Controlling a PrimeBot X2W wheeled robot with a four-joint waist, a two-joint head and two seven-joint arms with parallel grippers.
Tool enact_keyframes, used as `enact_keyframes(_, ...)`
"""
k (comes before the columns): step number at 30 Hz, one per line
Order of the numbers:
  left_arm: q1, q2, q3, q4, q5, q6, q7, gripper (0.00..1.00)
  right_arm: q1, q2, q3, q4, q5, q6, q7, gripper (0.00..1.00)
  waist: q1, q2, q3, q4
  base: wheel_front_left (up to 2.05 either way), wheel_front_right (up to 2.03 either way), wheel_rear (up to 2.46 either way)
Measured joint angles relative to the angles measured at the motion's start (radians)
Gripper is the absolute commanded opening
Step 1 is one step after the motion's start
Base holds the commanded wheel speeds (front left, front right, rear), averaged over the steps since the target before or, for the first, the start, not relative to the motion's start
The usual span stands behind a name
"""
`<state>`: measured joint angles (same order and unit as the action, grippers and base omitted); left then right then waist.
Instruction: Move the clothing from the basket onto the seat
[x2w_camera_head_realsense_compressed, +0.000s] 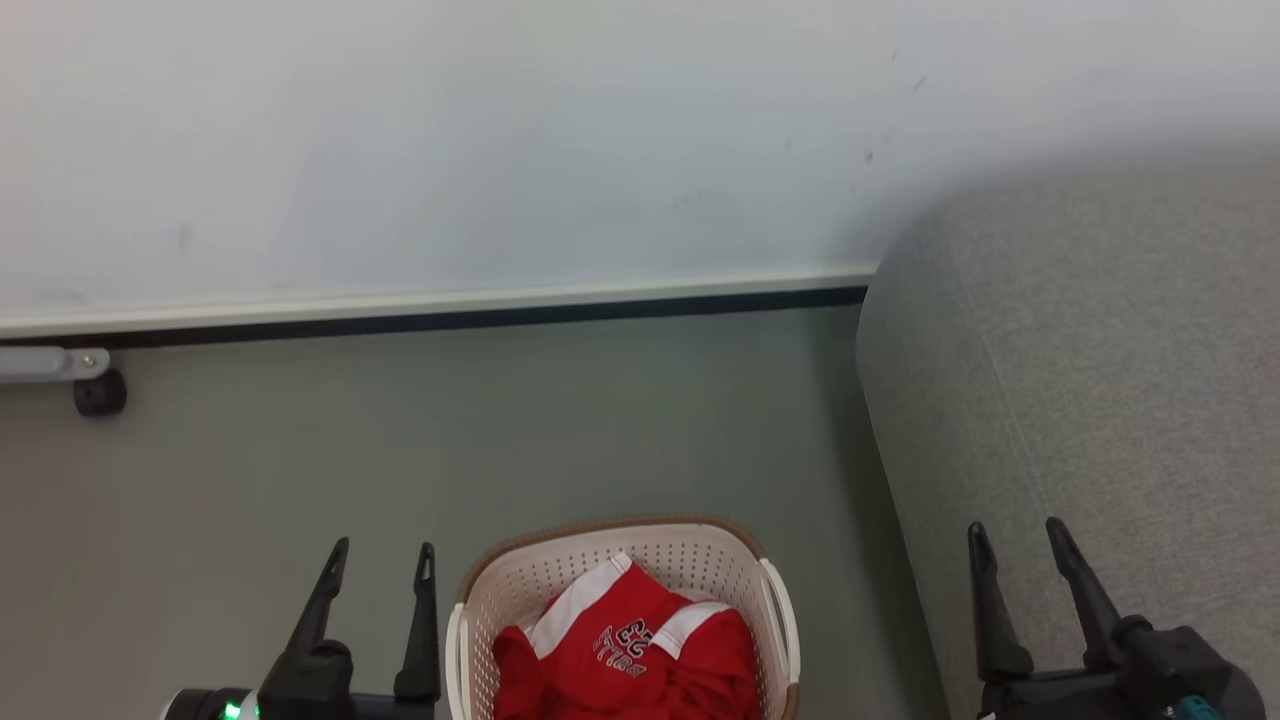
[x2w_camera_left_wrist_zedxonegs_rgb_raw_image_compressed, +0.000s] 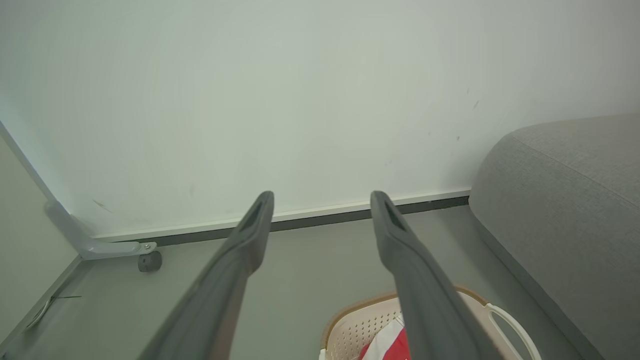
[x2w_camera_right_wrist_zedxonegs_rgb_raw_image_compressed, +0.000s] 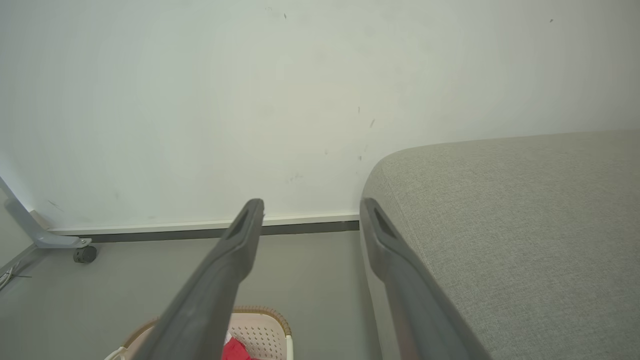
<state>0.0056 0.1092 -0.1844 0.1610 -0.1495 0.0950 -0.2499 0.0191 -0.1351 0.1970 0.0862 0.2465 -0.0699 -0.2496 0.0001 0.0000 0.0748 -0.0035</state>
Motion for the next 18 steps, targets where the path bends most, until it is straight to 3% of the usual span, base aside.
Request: enact_keyframes(18, -0.181, -0.022, -0.107, 0.146, 0.062, -0.044, 0.000, 1.00, -0.101, -0.037, -0.069, -0.144, -0.036, 0.000, -0.004, 1.00, 0.0001, 0.0001, 0.241, -0.038, 0.00, 0.00, 0.00)
